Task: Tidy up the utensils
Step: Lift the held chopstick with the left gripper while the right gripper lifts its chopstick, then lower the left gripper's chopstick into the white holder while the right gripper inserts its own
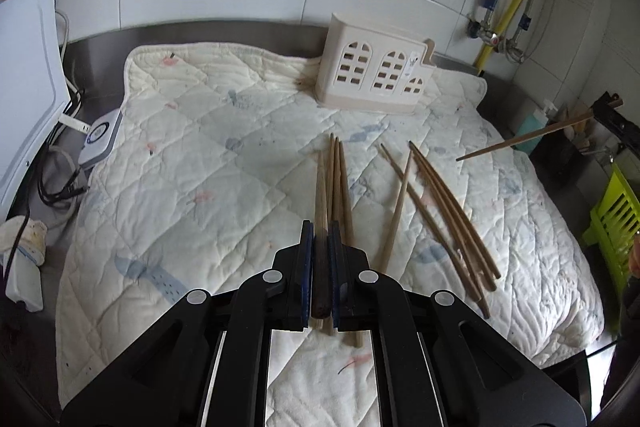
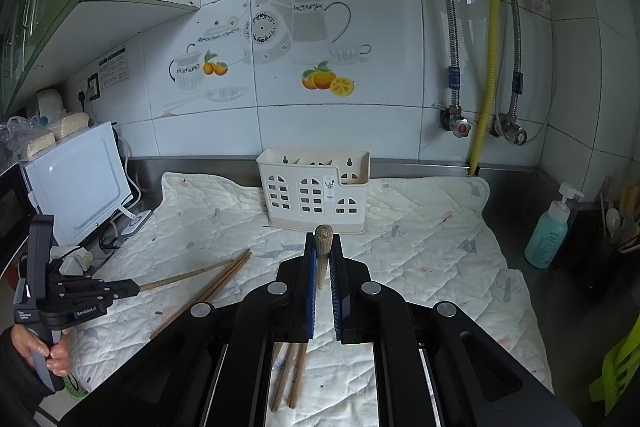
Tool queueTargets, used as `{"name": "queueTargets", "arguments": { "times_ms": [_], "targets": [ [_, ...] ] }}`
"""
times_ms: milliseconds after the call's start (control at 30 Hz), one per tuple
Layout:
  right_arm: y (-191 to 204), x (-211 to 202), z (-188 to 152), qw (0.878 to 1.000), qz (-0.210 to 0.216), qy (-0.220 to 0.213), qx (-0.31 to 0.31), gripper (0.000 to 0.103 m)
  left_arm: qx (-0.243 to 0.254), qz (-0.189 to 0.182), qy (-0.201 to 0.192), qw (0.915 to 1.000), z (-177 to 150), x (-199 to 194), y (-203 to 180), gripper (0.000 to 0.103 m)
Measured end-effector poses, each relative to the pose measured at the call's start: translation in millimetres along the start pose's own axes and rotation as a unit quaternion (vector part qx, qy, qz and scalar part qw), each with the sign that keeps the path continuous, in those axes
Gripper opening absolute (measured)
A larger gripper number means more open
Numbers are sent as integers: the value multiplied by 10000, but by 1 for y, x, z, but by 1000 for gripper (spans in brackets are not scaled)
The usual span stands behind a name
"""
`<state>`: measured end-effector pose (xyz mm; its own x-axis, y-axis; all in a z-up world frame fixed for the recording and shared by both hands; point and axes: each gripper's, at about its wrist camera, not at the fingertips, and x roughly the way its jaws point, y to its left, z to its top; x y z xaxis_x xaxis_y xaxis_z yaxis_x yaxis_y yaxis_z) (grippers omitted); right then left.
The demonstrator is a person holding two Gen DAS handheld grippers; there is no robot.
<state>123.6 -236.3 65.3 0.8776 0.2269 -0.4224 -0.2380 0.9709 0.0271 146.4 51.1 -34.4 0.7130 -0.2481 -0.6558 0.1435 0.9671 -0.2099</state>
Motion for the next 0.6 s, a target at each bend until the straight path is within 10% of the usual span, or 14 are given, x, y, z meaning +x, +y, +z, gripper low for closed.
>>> {"name": "queueTargets", "arguments": {
  "times_ms": [600],
  "targets": [
    [-19,32,99,9997,151,-101,-173,7,805,2,-683,9944,149,-10,-46,5]
  ]
}}
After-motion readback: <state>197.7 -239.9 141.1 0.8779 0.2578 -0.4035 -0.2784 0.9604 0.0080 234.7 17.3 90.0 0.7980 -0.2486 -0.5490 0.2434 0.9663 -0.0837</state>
